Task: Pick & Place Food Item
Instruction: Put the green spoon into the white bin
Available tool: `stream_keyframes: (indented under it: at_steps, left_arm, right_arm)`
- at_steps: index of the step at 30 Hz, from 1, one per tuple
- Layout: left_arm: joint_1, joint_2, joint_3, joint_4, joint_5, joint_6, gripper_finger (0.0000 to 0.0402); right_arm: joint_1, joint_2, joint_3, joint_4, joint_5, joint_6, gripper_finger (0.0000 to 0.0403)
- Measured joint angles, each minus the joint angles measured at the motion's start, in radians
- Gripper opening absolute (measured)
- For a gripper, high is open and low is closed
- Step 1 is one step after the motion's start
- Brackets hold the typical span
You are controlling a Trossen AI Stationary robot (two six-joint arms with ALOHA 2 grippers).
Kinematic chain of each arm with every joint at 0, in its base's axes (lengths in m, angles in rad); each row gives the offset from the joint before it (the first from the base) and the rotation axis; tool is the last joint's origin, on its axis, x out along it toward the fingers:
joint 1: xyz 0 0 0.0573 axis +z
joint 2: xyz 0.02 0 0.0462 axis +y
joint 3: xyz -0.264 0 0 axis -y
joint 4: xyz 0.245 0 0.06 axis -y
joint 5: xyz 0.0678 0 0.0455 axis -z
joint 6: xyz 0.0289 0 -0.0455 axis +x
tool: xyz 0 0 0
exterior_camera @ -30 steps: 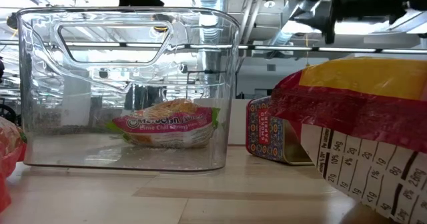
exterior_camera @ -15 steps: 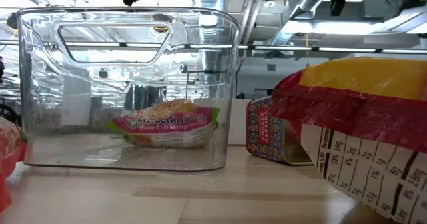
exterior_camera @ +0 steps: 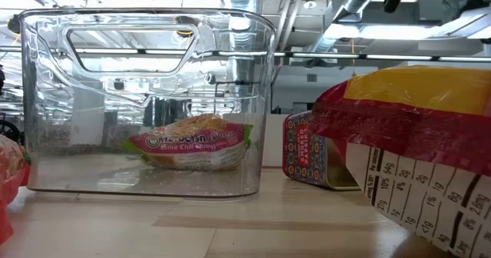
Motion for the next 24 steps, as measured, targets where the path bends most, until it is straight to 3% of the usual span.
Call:
stream_keyframes:
  at_steps: [20,24]
  left_arm:
    - [0.0,0.0,0.0,0.018,-0.002,-0.007,0.03]
    - [0.0,0.0,0.0,0.049,-0.042,-0.008,0.03]
  right_arm:
    - [0.0,0.0,0.0,0.0,0.0,-0.001,0.0255]
    - [0.0,0.0,0.0,-0.003,0.0,-0.001,0.0255]
